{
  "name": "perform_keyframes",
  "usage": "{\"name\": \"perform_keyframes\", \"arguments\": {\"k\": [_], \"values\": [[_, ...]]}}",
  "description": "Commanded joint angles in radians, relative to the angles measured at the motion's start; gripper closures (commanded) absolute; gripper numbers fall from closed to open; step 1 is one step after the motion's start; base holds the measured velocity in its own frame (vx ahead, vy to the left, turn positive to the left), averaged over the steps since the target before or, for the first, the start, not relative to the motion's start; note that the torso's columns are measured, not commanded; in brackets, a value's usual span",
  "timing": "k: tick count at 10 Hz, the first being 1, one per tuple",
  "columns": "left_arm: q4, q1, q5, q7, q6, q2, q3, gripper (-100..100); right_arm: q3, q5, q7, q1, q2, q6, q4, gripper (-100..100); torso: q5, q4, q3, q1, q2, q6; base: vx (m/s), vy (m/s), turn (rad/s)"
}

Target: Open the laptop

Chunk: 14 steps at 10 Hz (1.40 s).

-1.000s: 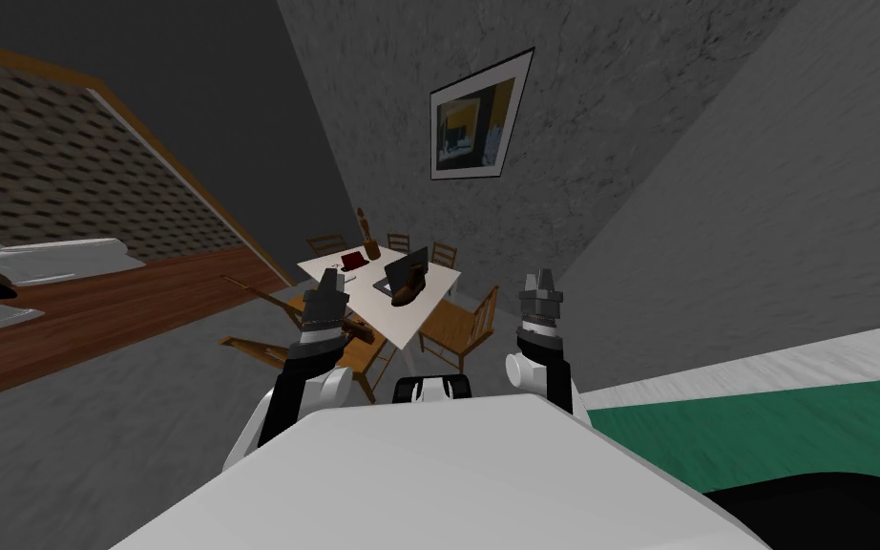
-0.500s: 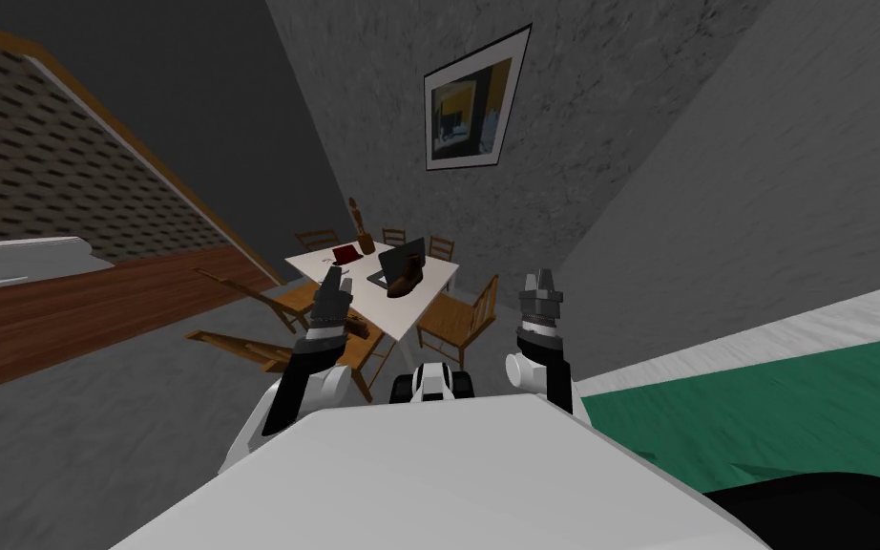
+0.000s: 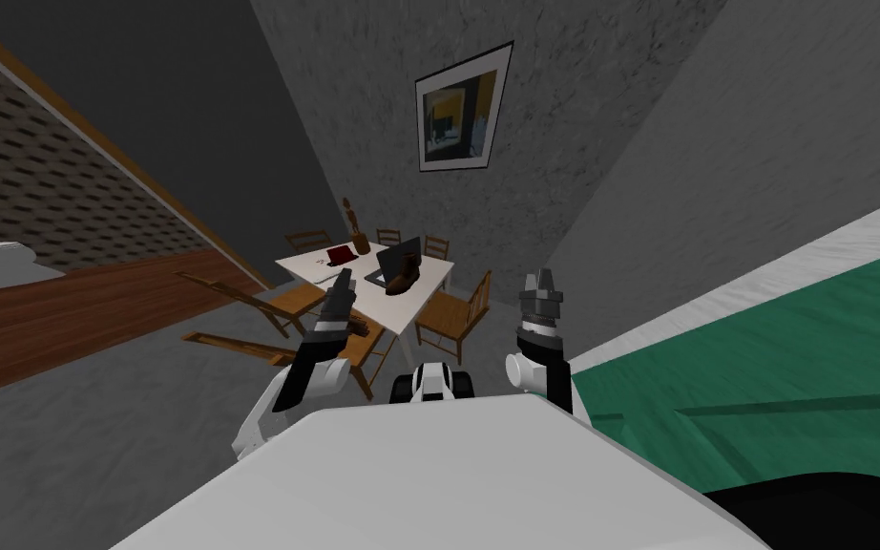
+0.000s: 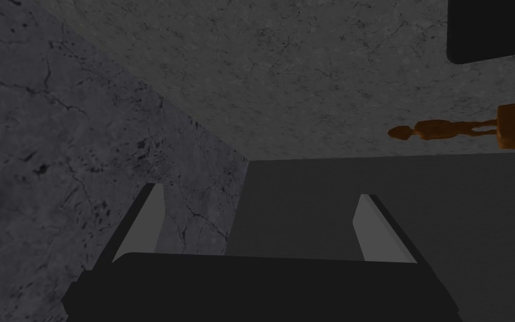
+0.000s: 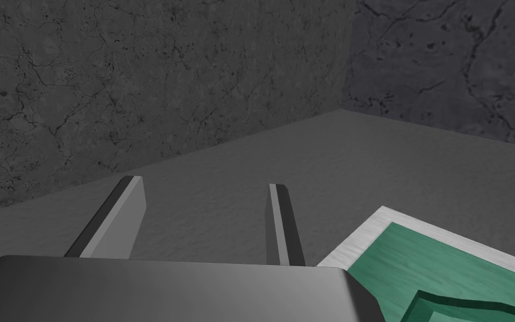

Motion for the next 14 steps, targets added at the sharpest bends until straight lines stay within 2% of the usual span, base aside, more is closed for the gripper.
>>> {"name": "perform_keyframes", "arguments": {"k": [1, 4, 5, 6, 7, 9, 10, 12, 13, 14], "values": [[0.084, -0.057, 0.018, -0.036, 0.029, 0.036, 0.019, -100, 0.0, 0.0, 0.0, 0.0, 0.0, 0.0, 0.0, 0, 0.0, 0.0, 0.001, 0.0, 0.002, 0.0, -0.112, 0.028, -0.176], [0.158, -0.107, 0.034, -0.065, 0.057, 0.065, 0.039, -100, 0.0, 0.0, 0.0, 0.0, 0.0, 0.0, 0.0, 0, 0.0, 0.001, 0.001, 0.0, 0.001, -0.001, -0.105, 0.022, -0.133], [0.164, -0.107, 0.034, -0.065, 0.057, 0.065, 0.039, -100, 0.0, 0.0, 0.0, 0.0, 0.0, 0.0, 0.0, 0, 0.0, 0.0, 0.0, 0.0, 0.0, 0.0, -0.065, 0.016, -0.069], [0.196, -0.133, 0.043, -0.08, 0.072, 0.079, 0.049, -100, 0.0, 0.0, 0.0, 0.0, 0.0, 0.0, 0.0, 0, 0.0, 0.0, -0.001, 0.0, -0.001, 0.0, -0.07, 0.015, -0.118], [0.203, -0.133, 0.043, -0.08, 0.072, 0.079, 0.049, -100, 0.0, 0.0, 0.0, 0.0, 0.0, 0.0, 0.0, 0, 0.0, 0.0, 0.0, 0.0, 0.0, 0.0, -0.058, 0.014, -0.075], [0.276, -0.187, 0.06, -0.111, 0.101, 0.107, 0.069, -100, 0.0, 0.0, 0.0, 0.0, 0.0, 0.0, 0.0, 0, 0.0, 0.001, 0.001, 0.001, 0.002, 0.0, -0.088, 0.027, -0.181], [0.283, -0.187, 0.06, -0.111, 0.101, 0.107, 0.069, -100, 0.0, 0.0, 0.0, 0.0, 0.0, 0.0, 0.0, 0, 0.0, 0.001, 0.002, 0.002, 0.004, 0.0, -0.088, 0.03, -0.082], [0.354, -0.242, 0.077, -0.141, 0.129, 0.135, 0.088, -100, 0.0, 0.0, 0.0, 0.0, 0.0, 0.0, 0.0, 0, 0.0, 0.001, 0.001, -0.001, 0.002, 0.0, -0.106, 0.0, -0.157], [0.363, -0.242, 0.077, -0.141, 0.129, 0.135, 0.088, -100, 0.0, 0.0, 0.0, 0.0, 0.0, 0.0, 0.0, 0, 0.0, 0.001, 0.001, -0.001, 0.002, 0.0, -0.075, 0.008, -0.078], [0.39, -0.269, 0.085, -0.155, 0.143, 0.15, 0.097, -100, 0.0, 0.0, 0.0, 0.0, 0.0, 0.0, 0.0, 0, 0.0, 0.0, 0.0, 0.001, 0.0, 0.0, -0.062, 0.014, -0.135]]}}
